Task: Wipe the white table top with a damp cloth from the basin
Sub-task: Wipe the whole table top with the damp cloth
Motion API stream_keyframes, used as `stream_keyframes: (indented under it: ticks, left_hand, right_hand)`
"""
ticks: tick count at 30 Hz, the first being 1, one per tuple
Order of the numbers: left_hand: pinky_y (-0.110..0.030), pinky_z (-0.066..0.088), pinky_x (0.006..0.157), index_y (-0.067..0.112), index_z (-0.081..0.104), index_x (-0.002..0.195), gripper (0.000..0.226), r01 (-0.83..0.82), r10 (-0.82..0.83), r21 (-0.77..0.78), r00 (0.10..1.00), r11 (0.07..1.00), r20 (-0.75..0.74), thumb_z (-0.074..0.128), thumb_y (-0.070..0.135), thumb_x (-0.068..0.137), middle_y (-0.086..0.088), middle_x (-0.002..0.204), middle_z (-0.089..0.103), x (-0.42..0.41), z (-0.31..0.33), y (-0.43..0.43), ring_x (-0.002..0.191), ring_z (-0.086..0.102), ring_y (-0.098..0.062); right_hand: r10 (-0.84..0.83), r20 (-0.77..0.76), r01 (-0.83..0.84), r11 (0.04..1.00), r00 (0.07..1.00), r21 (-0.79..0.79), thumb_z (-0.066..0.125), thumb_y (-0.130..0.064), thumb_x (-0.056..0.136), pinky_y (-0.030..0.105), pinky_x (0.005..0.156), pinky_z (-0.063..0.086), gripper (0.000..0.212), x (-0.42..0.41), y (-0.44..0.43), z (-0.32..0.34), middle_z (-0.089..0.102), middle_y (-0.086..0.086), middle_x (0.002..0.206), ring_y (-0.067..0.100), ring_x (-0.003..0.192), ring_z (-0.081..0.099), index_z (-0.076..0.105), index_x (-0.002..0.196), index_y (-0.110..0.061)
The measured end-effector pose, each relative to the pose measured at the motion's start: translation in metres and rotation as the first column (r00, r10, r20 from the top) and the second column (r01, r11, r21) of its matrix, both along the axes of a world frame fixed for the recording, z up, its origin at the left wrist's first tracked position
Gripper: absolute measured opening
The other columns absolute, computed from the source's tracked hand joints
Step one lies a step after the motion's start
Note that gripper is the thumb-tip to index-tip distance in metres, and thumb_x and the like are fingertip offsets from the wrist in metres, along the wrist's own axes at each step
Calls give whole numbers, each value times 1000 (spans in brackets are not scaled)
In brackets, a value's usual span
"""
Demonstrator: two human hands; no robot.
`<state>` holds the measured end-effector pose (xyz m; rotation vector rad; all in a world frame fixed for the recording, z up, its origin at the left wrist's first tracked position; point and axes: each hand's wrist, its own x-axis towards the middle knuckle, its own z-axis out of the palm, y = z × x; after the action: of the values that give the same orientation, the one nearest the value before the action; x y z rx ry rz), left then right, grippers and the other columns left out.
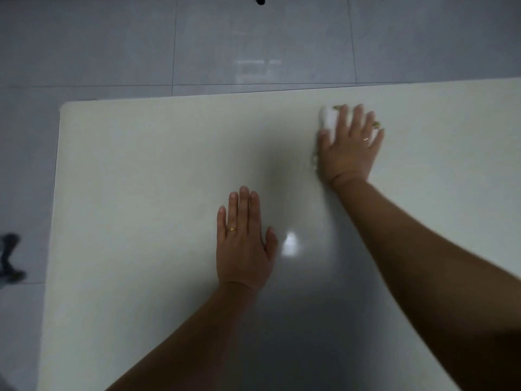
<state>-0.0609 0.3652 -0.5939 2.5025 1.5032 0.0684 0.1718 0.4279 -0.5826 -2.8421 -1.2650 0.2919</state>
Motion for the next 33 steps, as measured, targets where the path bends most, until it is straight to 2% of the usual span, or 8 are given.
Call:
stream_keyframes:
  ticks: [4, 7, 10, 14, 19, 22, 30, 33]
  left_hand:
    - [-44, 10, 119, 7, 24, 150, 68, -9, 9, -2, 1000, 1000, -16, 34, 39, 92, -13, 158, 22, 0, 1, 1, 147, 14, -26]
    - [-44, 11, 119, 7, 25, 150, 67, -3, 3, -13, 1000, 1000, -3, 33, 39, 92, -13, 158, 22, 0, 3, 1, 147, 15, -27]
    - [-44, 10, 119, 7, 26, 150, 67, -11, 11, -10, 1000, 1000, 10, 32, 39, 92, -13, 158, 22, 0, 4, 1, 147, 16, -27]
    - [-44, 10, 120, 6, 24, 150, 67, -10, 10, -8, 1000, 1000, 2, 32, 39, 92, -13, 158, 20, 0, 3, 0, 147, 14, -27]
    - [-45, 11, 119, 6, 25, 150, 66, -9, 9, -3, 1000, 1000, -4, 29, 38, 93, -14, 158, 21, -2, 3, 0, 147, 15, -27]
    - [-44, 8, 119, 5, 24, 150, 65, 0, 0, 7, 1000, 1000, -1, 27, 37, 94, -14, 158, 21, -3, 2, 0, 147, 14, -28]
    - [-43, 5, 120, 5, 23, 150, 65, -10, 10, 10, 1000, 1000, 20, 26, 38, 94, -14, 158, 19, -2, 1, -1, 148, 12, -27]
    - [-44, 8, 120, 5, 26, 149, 65, -12, 11, 19, 999, 1000, 37, 26, 38, 94, -15, 158, 22, -2, 2, 0, 147, 15, -28]
  right_hand:
    - [401, -20, -402, 916, 916, -3, 24, -45, 97, 50, 116, -4, 63, -79, -28, 0, 6, 12, 160, 34, 147, 2, 9, 152, -17]
    - [554, -50, -552, 832, 831, 55, 33, -38, 98, 48, 117, 3, 57, -48, -47, 5, 15, 10, 159, 31, 146, 11, 21, 150, -18]
    - [345, -25, -342, 935, 938, 91, 29, -36, 95, 46, 117, 5, 55, 4, -66, 7, 19, 9, 158, 28, 146, 14, 34, 146, -17]
    - [10, -3, -10, 999, 1000, 53, 28, -36, 99, 47, 118, -2, 56, -11, -69, 0, 5, 8, 160, 29, 147, 3, 21, 150, -14]
    - [349, -26, -349, 937, 937, 4, 20, -43, 94, 47, 117, -5, 65, -107, -84, -2, 11, 8, 160, 33, 146, 6, 16, 151, -12]
    - [527, -40, -527, 850, 849, 12, 21, -44, 96, 46, 118, -1, 62, -74, -100, 1, 11, 5, 160, 29, 147, 7, 15, 151, -16]
    - [-44, -10, 44, 999, 999, -14, 22, -43, 99, 48, 118, -4, 61, -35, -122, -2, 2, 5, 161, 28, 147, -3, 5, 152, -18]
    - [157, -15, -157, 987, 988, -24, 19, -45, 97, 51, 117, -4, 64, -102, -130, -2, 5, 8, 160, 33, 147, 0, 7, 152, -16]
